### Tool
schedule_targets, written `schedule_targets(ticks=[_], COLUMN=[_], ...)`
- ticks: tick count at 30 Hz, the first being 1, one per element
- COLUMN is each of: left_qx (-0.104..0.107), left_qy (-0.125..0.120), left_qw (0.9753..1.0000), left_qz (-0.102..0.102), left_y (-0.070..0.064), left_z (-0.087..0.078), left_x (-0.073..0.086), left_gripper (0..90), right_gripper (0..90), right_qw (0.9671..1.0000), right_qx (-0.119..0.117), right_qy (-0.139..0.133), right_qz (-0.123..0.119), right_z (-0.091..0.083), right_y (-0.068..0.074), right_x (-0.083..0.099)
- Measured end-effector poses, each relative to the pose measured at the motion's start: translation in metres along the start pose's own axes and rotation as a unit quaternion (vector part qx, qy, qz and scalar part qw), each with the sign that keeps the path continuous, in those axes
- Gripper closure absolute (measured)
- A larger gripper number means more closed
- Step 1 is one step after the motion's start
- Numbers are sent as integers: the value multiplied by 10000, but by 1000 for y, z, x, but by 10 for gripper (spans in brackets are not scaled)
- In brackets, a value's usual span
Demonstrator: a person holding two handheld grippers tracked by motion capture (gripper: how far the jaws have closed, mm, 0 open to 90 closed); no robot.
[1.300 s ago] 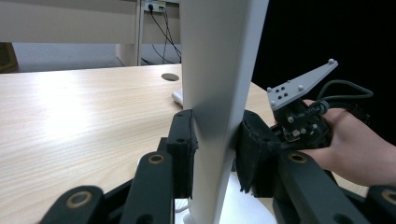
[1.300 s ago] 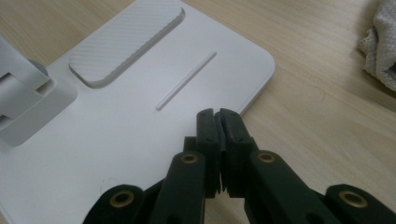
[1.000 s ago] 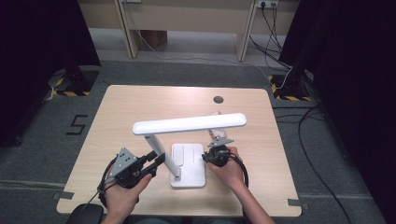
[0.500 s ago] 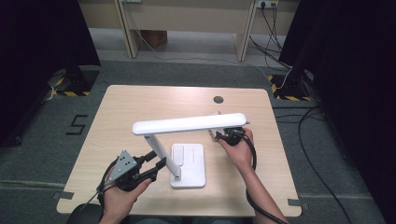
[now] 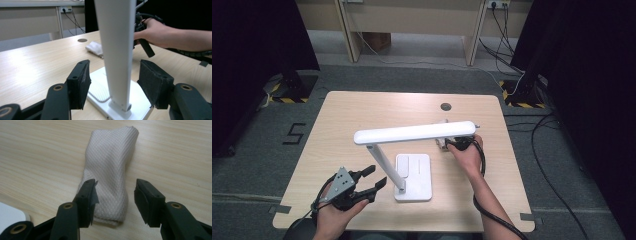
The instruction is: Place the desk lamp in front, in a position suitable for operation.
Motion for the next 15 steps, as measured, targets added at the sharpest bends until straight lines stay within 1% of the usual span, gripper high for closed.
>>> schedule_targets(ticks=[3, 4, 5, 6, 8, 12, 15], left_qx=[-51, -54, -60, -66, -55, -41, -26], left_qy=[81, 81, 126, 166, 214, 228, 251], left_qw=[9999, 9999, 9999, 9998, 9997, 9997, 9996], left_qz=[-36, -69, -68, -68, -68, -108, -82], left_y=[5, 5, 6, 6, 6, 7, 6], left_z=[1, 1, 2, 2, 3, 5, 5], left_x=[9, 10, 13, 15, 19, 23, 24], left_gripper=[416, 416, 416, 417, 417, 418, 418], right_gripper=[516, 517, 517, 517, 517, 517, 517], right_qw=[10000, 9999, 9999, 9998, 9998, 9996, 9995], right_qx=[20, 22, 37, 51, 61, 101, 121], right_qy=[68, 102, 123, 149, 179, 236, 276], right_qz=[-46, -80, -51, -90, -80, -104, -75], right_z=[4, 6, 7, 9, 12, 16, 19], right_y=[-1, -1, 0, 0, 0, 0, 0], right_x=[1, 1, 2, 2, 2, 3, 5])
Point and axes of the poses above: each handheld gripper's, and its own axes: z roughly forward along the jaws, x roughly out of its underside, y roughly to its left, the point moved 8 cm from there along z, roughly forward along the jaws, and after that the axes turned 12 degrees about -x, right-handed, at the moved point
